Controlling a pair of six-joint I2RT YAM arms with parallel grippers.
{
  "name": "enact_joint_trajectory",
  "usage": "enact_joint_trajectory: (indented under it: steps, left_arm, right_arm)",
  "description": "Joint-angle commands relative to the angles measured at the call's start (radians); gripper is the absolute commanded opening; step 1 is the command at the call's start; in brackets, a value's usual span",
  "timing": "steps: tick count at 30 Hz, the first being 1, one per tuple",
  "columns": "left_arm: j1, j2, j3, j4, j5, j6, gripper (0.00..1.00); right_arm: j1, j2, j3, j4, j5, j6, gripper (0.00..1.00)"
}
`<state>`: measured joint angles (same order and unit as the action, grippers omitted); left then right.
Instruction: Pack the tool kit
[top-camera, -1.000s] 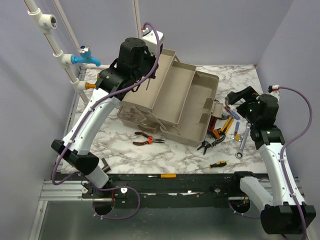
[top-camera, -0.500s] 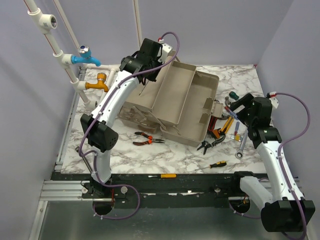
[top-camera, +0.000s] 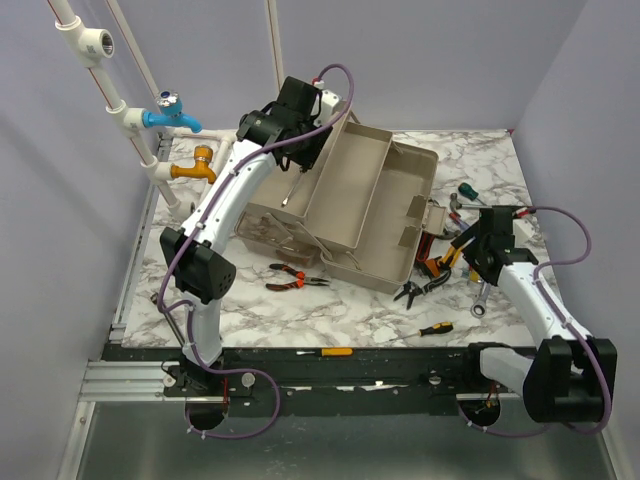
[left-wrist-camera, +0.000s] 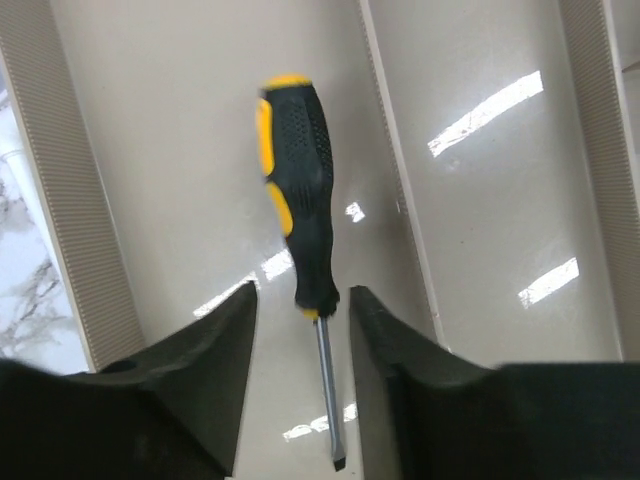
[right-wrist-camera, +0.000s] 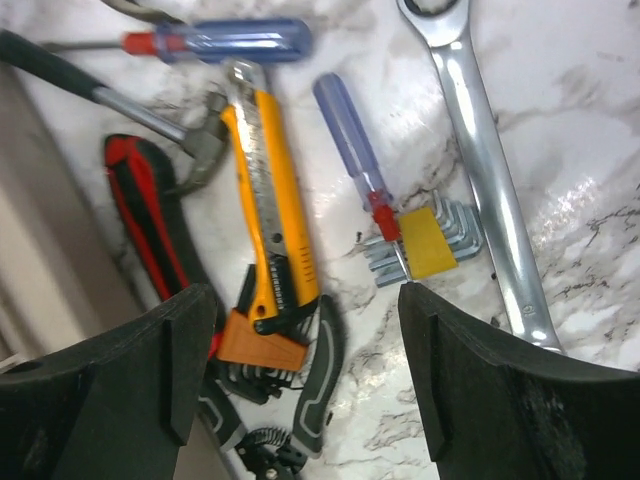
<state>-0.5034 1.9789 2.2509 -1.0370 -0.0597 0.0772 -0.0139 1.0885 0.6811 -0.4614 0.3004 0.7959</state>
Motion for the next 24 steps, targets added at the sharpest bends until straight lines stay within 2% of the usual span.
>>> enact_joint_trajectory:
  steps: [1, 5, 9, 17, 20, 22, 24]
  left_arm:
    - [0.005, -0.037, -0.016, 0.032, 0.022, -0.043, 0.49]
    - [0.006, -0.109, -0.079, 0.104, 0.024, -0.054, 0.62]
    - [0.006, -0.215, -0.162, 0.177, 0.021, -0.072, 0.63]
    - [0.002, -0.627, -0.657, 0.611, 0.112, -0.175, 0.76]
    - [-0.004, -0.741, -0.771, 0.688, 0.139, -0.213, 0.77]
    - [-0.010, -0.805, -0.841, 0.740, 0.162, -0.245, 0.77]
    - [-0.015, -0.862, -0.913, 0.793, 0.198, -0.279, 0.77]
  right_arm:
    - [0.000, 0.087, -0.034, 0.074, -0.016, 0.038, 0.79]
    - [0.000, 0.188, -0.003, 0.099, -0.030, 0.045, 0.79]
    - [0.000, 0.286, 0.043, 0.104, -0.016, 0.042, 0.79]
    - [0.000, 0.412, 0.107, 0.144, -0.026, 0.046, 0.71]
    - [0.000, 0.441, 0.115, 0.147, -0.028, 0.053, 0.58]
    - [0.000, 0.445, 0.114, 0.147, -0.026, 0.058, 0.38]
    - [0.000, 0.430, 0.115, 0.142, -0.024, 0.059, 0.24]
